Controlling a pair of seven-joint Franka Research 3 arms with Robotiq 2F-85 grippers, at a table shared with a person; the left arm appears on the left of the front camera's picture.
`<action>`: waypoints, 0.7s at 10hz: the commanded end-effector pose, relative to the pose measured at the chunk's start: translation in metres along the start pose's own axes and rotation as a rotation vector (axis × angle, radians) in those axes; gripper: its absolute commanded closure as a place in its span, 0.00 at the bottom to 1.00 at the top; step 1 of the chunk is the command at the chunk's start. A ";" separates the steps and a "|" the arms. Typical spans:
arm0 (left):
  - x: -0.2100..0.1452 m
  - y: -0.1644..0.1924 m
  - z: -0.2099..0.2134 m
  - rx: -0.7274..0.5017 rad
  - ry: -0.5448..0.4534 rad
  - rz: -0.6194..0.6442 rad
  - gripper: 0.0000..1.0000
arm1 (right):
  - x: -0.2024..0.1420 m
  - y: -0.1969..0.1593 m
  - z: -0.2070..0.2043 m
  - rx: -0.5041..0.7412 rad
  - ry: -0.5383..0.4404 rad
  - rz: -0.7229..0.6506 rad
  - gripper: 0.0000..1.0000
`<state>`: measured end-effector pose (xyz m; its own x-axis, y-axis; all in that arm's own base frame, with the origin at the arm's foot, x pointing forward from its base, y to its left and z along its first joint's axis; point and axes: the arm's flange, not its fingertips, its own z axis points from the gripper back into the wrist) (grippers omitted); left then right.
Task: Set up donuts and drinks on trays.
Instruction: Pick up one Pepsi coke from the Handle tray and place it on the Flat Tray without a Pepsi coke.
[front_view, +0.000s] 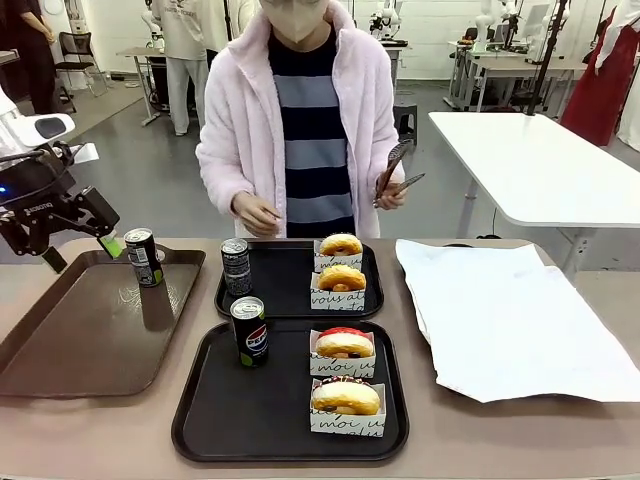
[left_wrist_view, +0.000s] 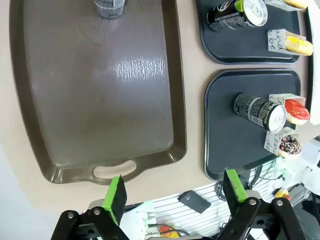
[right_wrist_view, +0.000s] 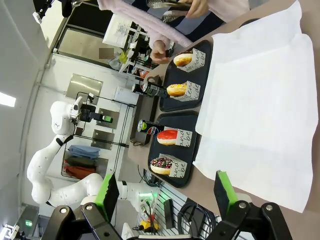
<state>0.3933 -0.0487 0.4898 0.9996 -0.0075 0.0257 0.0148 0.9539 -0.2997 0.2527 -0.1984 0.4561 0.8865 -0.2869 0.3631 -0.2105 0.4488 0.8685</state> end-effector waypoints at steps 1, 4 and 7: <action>-0.002 0.004 -0.001 0.017 0.020 0.003 0.00 | 0.000 0.001 0.001 0.011 0.002 0.007 0.00; -0.001 0.001 -0.001 0.002 0.013 0.001 0.00 | 0.000 0.001 0.001 0.011 0.002 0.007 0.00; 0.048 0.051 0.035 -0.488 0.182 0.047 0.00 | 0.000 0.001 0.001 0.011 0.002 0.007 0.00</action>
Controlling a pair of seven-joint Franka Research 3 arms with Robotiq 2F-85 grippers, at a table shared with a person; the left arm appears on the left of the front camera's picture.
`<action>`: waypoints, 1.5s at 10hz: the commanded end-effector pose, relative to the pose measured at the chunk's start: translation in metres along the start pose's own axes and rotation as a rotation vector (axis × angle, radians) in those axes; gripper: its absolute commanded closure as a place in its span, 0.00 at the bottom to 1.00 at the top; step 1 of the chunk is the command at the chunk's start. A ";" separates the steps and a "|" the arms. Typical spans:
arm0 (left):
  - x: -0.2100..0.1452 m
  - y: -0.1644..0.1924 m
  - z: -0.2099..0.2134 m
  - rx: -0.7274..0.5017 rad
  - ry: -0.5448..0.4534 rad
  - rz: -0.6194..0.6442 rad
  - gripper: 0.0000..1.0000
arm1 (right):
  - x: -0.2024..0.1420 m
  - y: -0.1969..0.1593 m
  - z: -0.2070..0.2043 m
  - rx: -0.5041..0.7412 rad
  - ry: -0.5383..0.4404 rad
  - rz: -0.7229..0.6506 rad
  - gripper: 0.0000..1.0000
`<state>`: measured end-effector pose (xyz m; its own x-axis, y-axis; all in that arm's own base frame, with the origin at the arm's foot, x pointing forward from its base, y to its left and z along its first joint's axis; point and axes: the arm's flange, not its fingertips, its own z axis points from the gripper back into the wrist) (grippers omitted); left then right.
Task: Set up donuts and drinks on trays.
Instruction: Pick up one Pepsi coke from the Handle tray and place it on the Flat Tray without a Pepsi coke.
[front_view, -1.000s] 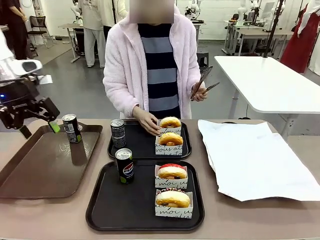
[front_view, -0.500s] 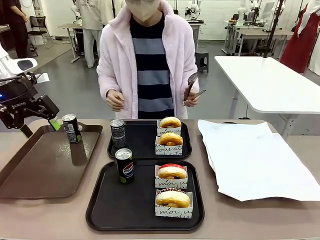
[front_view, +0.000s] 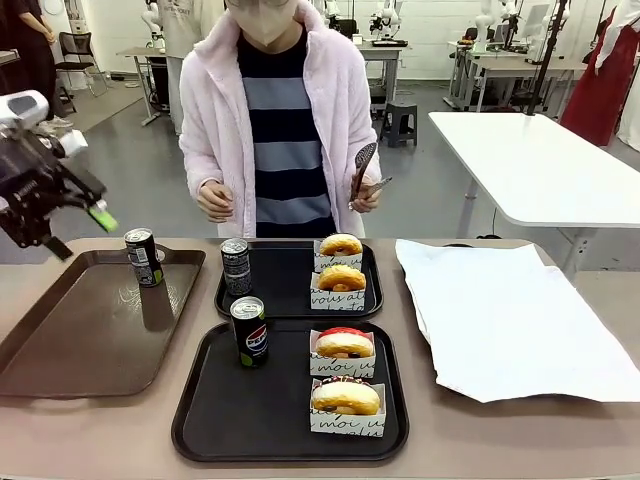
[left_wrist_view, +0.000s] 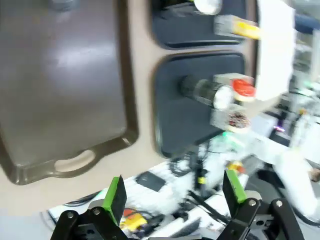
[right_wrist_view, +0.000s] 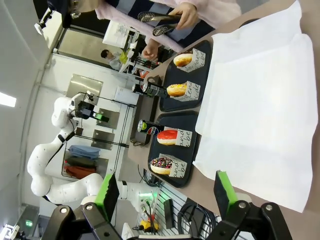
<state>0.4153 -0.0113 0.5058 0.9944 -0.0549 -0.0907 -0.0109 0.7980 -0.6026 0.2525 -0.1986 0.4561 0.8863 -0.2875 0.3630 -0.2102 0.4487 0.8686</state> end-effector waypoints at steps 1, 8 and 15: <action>0.036 0.030 0.028 -0.240 0.053 0.007 0.00 | 0.000 0.001 0.001 0.011 0.002 0.008 0.00; 0.033 0.196 0.038 -0.550 -0.091 -0.165 0.00 | 0.000 0.001 0.001 0.011 0.002 0.008 0.00; 0.016 0.249 0.035 -0.590 -0.175 -0.124 0.00 | 0.000 0.001 0.001 0.011 0.002 0.008 0.00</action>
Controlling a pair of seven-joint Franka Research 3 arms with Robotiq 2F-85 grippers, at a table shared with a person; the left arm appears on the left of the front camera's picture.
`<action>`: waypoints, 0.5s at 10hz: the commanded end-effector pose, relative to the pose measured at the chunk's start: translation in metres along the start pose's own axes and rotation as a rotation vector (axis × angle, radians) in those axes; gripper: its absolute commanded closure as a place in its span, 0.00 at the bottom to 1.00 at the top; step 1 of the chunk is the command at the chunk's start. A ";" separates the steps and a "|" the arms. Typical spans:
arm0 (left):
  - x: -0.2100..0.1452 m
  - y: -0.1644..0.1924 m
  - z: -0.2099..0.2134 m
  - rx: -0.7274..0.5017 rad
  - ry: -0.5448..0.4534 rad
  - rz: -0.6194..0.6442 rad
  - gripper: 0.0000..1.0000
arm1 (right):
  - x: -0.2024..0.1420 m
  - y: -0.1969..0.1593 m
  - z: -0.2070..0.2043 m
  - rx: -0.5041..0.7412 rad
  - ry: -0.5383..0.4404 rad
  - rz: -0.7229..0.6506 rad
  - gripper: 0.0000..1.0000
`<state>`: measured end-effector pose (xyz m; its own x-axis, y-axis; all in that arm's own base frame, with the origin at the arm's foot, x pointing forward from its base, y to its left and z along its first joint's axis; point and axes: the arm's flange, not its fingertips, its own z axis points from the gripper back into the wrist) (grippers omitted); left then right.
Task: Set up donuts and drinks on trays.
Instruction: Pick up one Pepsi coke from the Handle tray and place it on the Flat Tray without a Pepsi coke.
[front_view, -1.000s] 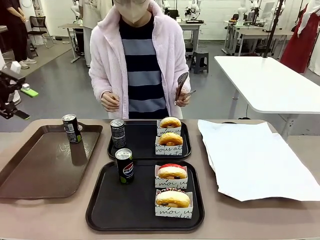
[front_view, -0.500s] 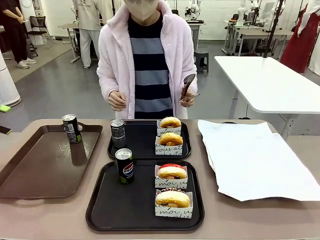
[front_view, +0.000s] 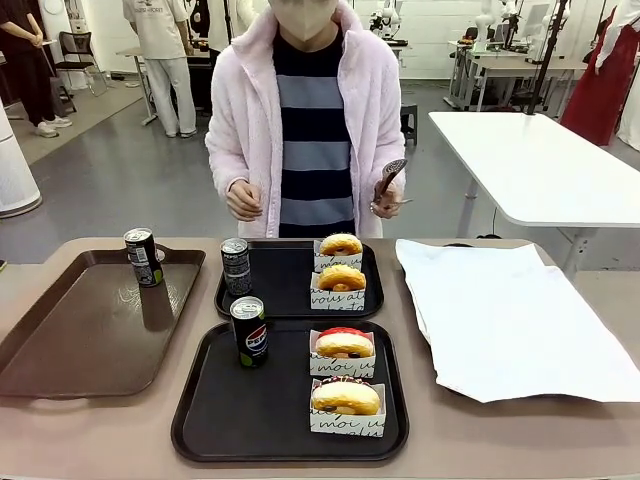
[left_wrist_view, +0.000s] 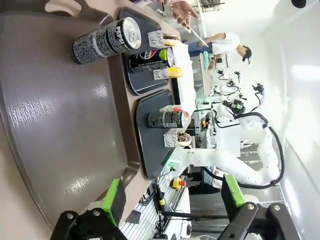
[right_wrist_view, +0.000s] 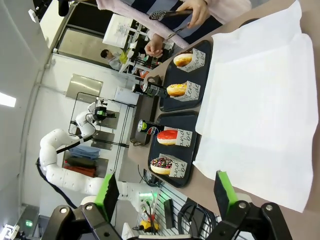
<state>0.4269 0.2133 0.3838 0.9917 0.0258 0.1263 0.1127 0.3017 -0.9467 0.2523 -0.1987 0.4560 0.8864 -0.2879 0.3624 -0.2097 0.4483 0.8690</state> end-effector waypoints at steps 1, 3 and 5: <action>0.004 0.001 -0.006 0.023 0.017 0.012 0.00 | 0.001 0.001 0.001 0.010 0.002 0.008 0.00; 0.004 0.001 -0.006 0.023 0.017 0.012 0.00 | 0.001 0.001 0.001 0.010 0.002 0.008 0.00; 0.004 0.001 -0.006 0.023 0.017 0.012 0.00 | 0.001 0.001 0.001 0.010 0.002 0.008 0.00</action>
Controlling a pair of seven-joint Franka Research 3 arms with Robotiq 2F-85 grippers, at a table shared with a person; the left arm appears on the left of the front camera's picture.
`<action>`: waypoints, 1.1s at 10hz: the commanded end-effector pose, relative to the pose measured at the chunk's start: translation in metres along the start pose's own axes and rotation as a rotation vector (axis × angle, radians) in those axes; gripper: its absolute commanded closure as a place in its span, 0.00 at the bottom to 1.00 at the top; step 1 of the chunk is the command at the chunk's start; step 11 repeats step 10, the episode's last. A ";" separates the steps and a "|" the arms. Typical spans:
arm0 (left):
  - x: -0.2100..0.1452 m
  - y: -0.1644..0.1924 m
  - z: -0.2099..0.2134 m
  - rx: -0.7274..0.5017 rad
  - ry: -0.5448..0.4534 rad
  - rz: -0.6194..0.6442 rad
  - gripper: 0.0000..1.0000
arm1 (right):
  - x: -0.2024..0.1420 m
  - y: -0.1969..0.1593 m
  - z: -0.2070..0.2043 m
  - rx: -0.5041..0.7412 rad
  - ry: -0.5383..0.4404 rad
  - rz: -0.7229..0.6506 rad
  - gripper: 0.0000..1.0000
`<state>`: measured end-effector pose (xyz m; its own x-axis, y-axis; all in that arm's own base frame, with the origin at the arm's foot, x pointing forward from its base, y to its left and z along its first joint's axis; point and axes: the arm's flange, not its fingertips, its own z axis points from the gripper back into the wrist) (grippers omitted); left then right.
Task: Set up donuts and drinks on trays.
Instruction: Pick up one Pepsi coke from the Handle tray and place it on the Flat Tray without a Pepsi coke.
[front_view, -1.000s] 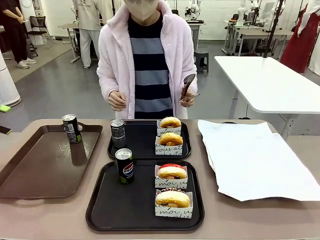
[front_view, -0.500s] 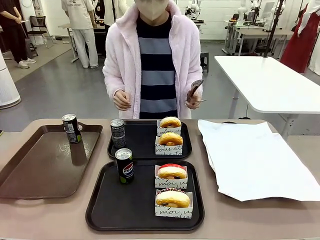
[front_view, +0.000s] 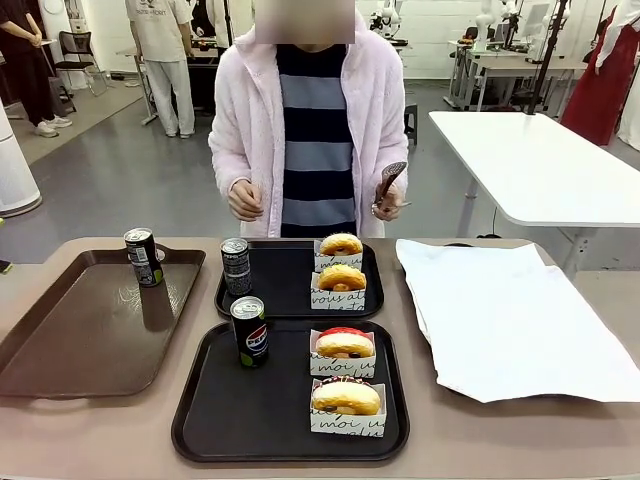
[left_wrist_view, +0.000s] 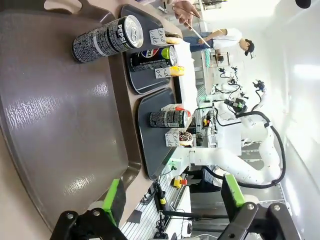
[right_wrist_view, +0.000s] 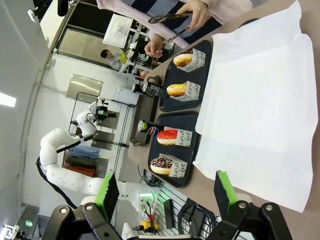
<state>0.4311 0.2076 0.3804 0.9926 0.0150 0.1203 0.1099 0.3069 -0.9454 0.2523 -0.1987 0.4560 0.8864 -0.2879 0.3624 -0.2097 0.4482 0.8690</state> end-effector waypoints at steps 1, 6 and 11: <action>0.001 -0.001 0.000 0.017 0.005 0.010 0.00 | 0.001 0.001 0.001 0.010 0.002 0.008 0.00; 0.001 -0.001 0.000 0.017 0.005 0.010 0.00 | 0.001 0.001 0.001 0.010 0.002 0.008 0.00; 0.001 -0.001 0.000 0.017 0.005 0.010 0.00 | 0.001 0.001 0.001 0.010 0.002 0.008 0.00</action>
